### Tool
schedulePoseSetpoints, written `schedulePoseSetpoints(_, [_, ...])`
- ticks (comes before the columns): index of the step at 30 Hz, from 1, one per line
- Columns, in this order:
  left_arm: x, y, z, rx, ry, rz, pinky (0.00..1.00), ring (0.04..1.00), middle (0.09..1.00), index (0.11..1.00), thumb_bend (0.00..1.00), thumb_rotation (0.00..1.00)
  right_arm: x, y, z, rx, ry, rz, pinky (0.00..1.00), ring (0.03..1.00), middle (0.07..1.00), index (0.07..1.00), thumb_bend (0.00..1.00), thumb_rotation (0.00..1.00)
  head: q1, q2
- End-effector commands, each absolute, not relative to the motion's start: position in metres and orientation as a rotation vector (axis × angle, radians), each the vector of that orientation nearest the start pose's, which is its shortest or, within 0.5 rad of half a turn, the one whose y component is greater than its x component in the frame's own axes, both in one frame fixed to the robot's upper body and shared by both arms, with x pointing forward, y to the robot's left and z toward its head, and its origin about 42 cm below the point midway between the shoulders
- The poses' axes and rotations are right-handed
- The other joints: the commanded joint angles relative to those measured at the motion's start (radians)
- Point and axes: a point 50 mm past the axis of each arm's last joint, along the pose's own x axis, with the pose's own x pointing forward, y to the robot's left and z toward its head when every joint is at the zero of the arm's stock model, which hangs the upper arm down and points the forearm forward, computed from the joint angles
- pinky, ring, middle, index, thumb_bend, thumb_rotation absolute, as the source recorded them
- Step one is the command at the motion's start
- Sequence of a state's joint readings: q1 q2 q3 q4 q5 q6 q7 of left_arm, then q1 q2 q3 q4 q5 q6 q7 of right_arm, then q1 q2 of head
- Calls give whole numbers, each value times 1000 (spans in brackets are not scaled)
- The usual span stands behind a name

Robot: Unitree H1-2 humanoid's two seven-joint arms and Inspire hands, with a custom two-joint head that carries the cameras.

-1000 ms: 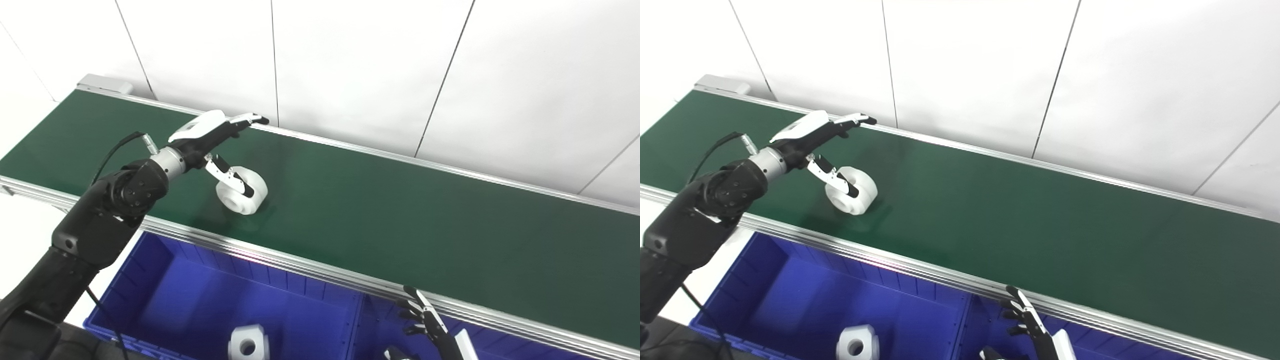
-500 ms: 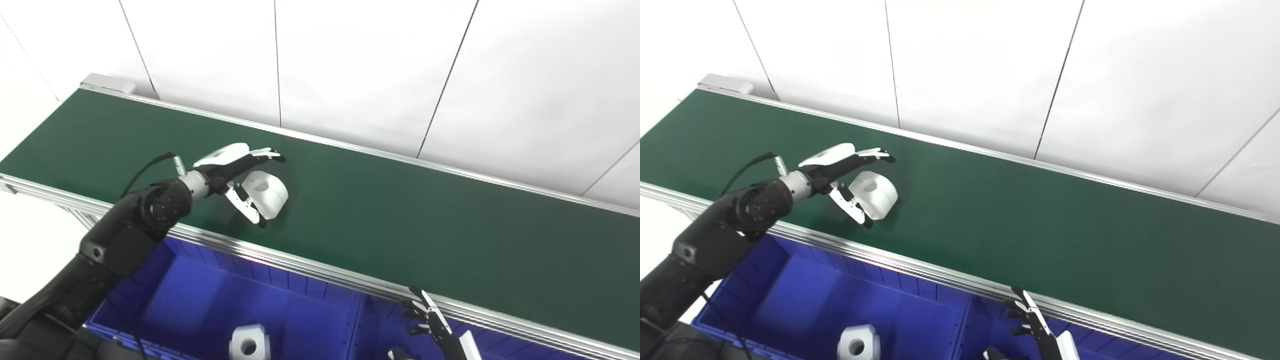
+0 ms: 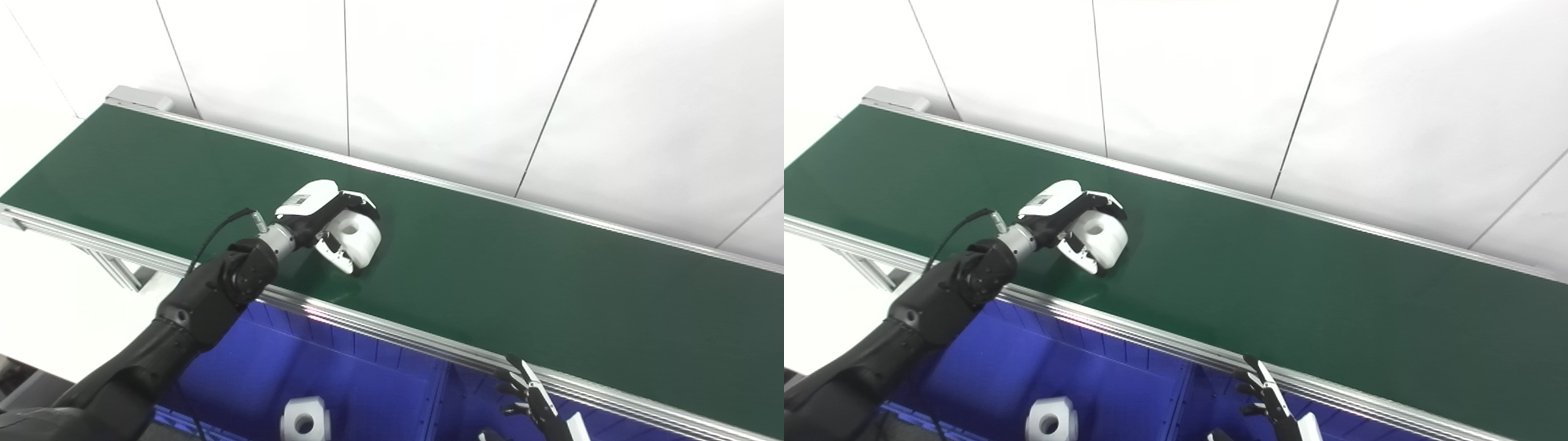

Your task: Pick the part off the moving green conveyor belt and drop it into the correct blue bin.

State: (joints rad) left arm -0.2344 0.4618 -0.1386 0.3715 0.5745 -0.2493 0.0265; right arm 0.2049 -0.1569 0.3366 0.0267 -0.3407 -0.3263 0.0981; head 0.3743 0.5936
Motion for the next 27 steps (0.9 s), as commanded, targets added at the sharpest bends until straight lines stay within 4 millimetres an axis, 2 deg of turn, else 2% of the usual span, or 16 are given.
schedulePoseSetpoints(1, [367, 342, 128, 1064, -196, -157, 473, 445, 516, 496, 498, 0, 192, -167, 64, -381, -178, 490, 659, 801, 841, 943, 578, 657, 1, 1])
schedulePoseSetpoints(7, [359, 345, 142, 1109, -197, -123, 476, 435, 519, 496, 496, 0, 190, -166, 67, -380, -181, 489, 659, 801, 841, 948, 577, 664, -9, 14])
schedulePoseSetpoints(11, [347, 352, 153, 1104, -288, -116, 452, 421, 501, 515, 497, 0, 189, -165, 68, -378, -189, 490, 650, 800, 844, 949, 573, 664, -26, 27])
schedulePoseSetpoints(13, [337, 352, 161, 1068, -297, -111, 460, 428, 505, 507, 497, 0, 188, -164, 70, -375, -188, 489, 652, 801, 845, 949, 577, 669, -53, 45])
schedulePoseSetpoints(17, [304, 346, 177, 970, -325, -127, 489, 449, 500, 502, 498, 0, 186, -161, 75, -373, -184, 487, 654, 794, 844, 945, 581, 652, -94, 77])
schedulePoseSetpoints(19, [289, 348, 174, 914, -323, -136, 497, 454, 496, 503, 499, 0, 185, -160, 77, -371, -183, 488, 654, 791, 842, 944, 585, 647, -114, 91])
schedulePoseSetpoints(22, [265, 352, 162, 870, -294, -145, 485, 446, 501, 502, 499, 0, 183, -158, 82, -367, -176, 483, 652, 784, 834, 938, 604, 636, -154, 117])
schedulePoseSetpoints(23, [257, 353, 157, 868, -293, -149, 484, 453, 504, 493, 499, 0, 182, -157, 85, -368, -174, 481, 651, 782, 831, 935, 607, 630, -181, 138])
schedulePoseSetpoints(24, [249, 353, 151, 868, -291, -155, 494, 473, 501, 483, 499, 0, 182, -157, 86, -369, -172, 479, 651, 779, 827, 931, 612, 623, -181, 138])
schedulePoseSetpoints(27, [226, 348, 132, 818, -239, -198, 488, 463, 502, 491, 499, 0, 183, -155, 92, -378, -165, 476, 652, 775, 824, 929, 628, 635, -239, 184])
